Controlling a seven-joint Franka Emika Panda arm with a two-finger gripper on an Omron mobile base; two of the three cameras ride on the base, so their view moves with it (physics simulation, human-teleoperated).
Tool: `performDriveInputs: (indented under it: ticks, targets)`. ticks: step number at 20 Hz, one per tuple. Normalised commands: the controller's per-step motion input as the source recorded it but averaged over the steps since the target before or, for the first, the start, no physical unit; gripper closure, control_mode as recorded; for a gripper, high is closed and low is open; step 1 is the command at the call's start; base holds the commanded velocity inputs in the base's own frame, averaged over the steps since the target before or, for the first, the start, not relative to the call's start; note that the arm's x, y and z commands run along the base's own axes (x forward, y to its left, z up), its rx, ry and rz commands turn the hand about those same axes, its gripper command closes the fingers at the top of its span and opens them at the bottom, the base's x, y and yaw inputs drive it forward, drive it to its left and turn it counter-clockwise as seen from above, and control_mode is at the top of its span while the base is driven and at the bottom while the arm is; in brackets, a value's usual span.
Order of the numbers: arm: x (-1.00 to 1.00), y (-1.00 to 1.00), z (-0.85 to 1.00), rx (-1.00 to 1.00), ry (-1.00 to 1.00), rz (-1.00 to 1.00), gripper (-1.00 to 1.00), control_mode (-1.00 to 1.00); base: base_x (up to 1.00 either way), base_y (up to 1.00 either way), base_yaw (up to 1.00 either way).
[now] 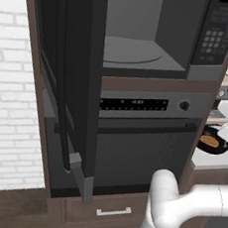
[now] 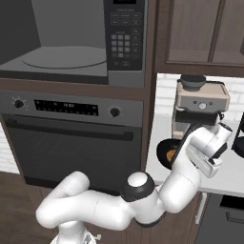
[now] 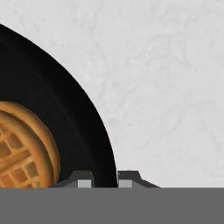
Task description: Open the microwave, place the bowl with waffle inside the microwave, then close the microwave door and turn it on.
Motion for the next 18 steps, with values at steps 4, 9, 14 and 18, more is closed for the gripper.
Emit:
performDriveInputs:
  ticks: [4, 9, 14, 18]
  targets:
    - [-1.00, -0.01, 0.12, 0.05, -0.29, -0.05, 1.00, -1.00, 0.00, 0.00, 0.00]
    - [-1.00, 0.06, 0.15, 0.00, -0.38, -0.10, 1.00, -1.00, 0.00, 0.00, 0.00]
    - [-1.00, 0.35, 0.14, 0.00, -0.34, -0.12, 1.00, -1.00, 0.00, 0.00, 0.00]
    - [-1.00, 0.40, 0.31, 0.00, -0.31, -0.07, 1.00, -1.00, 0.00, 0.00, 0.00]
